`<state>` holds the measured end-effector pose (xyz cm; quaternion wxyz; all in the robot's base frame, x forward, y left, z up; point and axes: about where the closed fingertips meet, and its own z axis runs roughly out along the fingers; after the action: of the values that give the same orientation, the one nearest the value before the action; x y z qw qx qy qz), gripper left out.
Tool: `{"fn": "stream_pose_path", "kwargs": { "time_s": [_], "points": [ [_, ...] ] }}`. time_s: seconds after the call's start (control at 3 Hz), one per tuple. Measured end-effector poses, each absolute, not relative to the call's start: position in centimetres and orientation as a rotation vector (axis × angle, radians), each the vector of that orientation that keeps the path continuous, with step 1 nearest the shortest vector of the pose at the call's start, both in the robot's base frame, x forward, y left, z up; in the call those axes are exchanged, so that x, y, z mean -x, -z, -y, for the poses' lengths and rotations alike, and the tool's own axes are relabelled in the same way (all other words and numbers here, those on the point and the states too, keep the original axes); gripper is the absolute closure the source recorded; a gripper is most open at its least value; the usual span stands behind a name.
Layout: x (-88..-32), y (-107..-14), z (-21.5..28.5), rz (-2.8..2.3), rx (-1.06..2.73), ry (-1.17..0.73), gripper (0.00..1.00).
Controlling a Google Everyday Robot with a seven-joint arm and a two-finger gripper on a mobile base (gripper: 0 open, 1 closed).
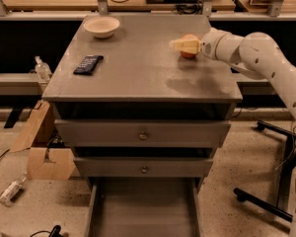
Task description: Place apple into bottom drawer
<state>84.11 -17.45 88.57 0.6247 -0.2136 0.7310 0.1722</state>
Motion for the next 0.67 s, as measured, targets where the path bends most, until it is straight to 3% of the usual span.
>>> {"fn": "stream_pose_path", "kwargs": {
  "time_s": [0.33,0.67],
  "points": [
    [-84.6,-86.8,16.7,-1.710,0.474,-0.414,0.18],
    [-84.6,-85.1,16.5,-1.752,0.459,-0.412,0.41]
  ]
}}
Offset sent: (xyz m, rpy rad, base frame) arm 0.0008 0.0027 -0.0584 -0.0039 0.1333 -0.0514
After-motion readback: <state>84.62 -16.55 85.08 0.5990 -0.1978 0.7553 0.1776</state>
